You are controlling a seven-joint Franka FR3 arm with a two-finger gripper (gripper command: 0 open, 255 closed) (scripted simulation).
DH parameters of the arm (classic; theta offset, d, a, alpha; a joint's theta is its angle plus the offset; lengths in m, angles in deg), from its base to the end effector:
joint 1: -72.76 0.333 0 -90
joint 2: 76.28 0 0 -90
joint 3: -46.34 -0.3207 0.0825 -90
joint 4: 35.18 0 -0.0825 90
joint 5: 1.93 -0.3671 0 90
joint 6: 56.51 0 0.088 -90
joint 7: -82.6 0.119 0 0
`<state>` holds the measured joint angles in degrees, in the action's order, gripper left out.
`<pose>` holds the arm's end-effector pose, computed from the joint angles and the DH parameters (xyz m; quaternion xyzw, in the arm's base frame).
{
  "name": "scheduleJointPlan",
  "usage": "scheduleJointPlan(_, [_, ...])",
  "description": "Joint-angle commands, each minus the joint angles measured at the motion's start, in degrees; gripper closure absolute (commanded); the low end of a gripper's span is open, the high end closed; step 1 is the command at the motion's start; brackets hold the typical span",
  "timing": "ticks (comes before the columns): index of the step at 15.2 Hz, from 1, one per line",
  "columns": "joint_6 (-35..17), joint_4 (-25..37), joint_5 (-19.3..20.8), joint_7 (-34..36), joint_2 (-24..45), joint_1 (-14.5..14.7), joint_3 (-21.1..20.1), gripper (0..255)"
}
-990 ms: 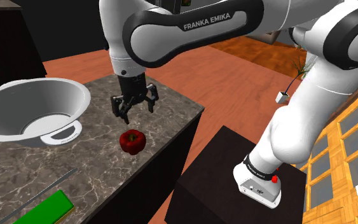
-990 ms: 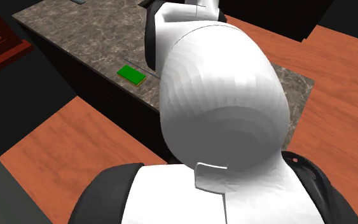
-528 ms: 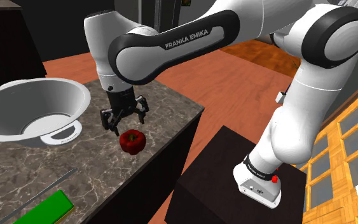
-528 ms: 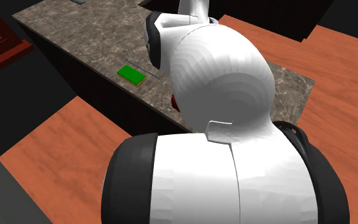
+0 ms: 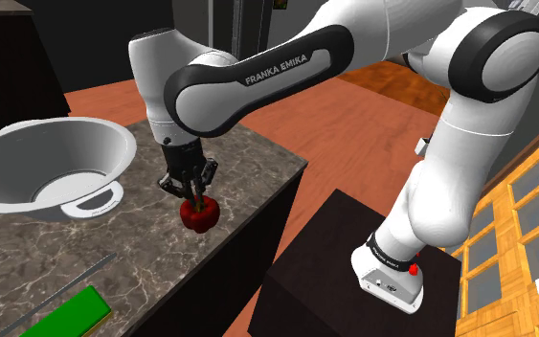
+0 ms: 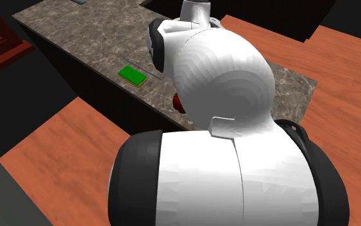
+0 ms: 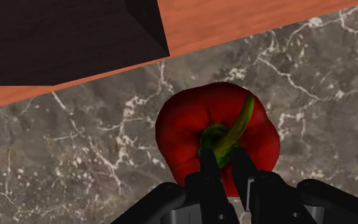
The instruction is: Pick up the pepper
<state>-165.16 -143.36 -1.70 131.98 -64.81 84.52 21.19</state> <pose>0.4595 0.3324 0.3976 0.9896 -0.1075 -0.0908 0.0294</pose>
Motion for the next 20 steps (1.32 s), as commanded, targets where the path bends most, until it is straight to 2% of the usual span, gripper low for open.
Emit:
scheduleJointPlan(1, [0.0, 0.0, 0.0, 0.0, 0.0, 0.0, 0.0, 255])
scheduleJointPlan(6, [-0.1, -0.1, 0.0, 0.1, 0.0, 0.0, 0.0, 255])
scheduleJointPlan(20, [10.0, 7.3, -1.2, -0.2, -2.9, -0.2, -0.3, 255])
